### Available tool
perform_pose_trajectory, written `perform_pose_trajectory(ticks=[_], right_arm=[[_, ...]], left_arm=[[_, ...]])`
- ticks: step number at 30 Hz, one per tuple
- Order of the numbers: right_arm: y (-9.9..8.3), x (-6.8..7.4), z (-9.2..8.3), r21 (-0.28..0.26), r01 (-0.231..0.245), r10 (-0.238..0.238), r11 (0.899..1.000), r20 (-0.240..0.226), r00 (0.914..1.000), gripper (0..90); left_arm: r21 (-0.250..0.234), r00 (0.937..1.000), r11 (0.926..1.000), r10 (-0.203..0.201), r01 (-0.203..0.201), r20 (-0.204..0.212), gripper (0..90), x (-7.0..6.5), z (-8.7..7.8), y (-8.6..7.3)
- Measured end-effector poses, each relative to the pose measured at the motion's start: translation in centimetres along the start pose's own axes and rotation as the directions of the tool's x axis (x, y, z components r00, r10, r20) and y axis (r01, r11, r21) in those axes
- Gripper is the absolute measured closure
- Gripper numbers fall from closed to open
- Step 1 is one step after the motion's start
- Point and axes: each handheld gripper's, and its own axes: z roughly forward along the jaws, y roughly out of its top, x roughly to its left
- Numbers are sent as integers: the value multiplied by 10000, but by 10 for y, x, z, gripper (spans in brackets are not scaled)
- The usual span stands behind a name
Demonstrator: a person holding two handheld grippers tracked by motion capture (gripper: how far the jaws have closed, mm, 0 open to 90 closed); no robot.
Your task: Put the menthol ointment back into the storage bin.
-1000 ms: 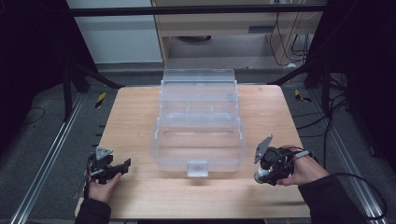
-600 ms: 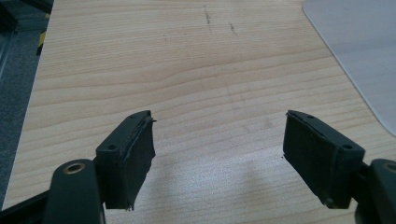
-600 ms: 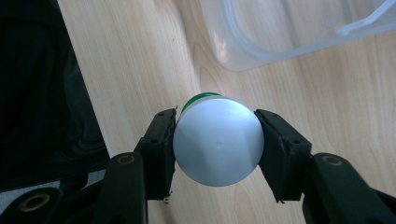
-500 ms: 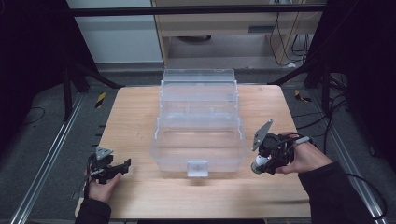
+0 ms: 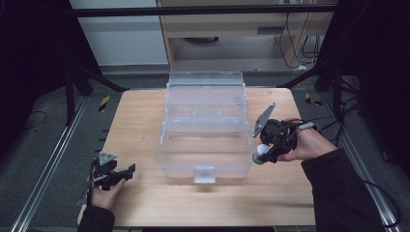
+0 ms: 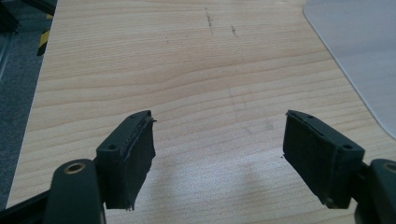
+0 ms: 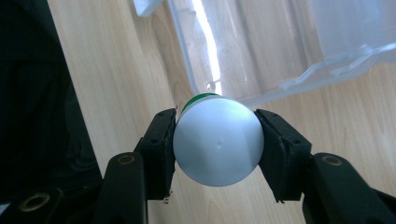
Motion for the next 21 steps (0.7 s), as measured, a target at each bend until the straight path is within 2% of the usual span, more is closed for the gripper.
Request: perform_pose_trajectory(ticks=[8, 12, 21], right_arm=[[19, -9, 6, -117, 111, -111, 9999, -23, 9999, 502], [26, -15, 15, -220, 175, -176, 9996, -34, 9998, 502], [35, -26, 42, -43, 89, -89, 10000, -61, 9999, 502]], left_arm=[[-8, 10000, 10000, 45, -45, -28, 243, 0, 0, 0], [-4, 10000, 10000, 31, -31, -21, 243, 0, 0, 0], [-7, 10000, 10000, 53, -53, -15, 244, 0, 0, 0]])
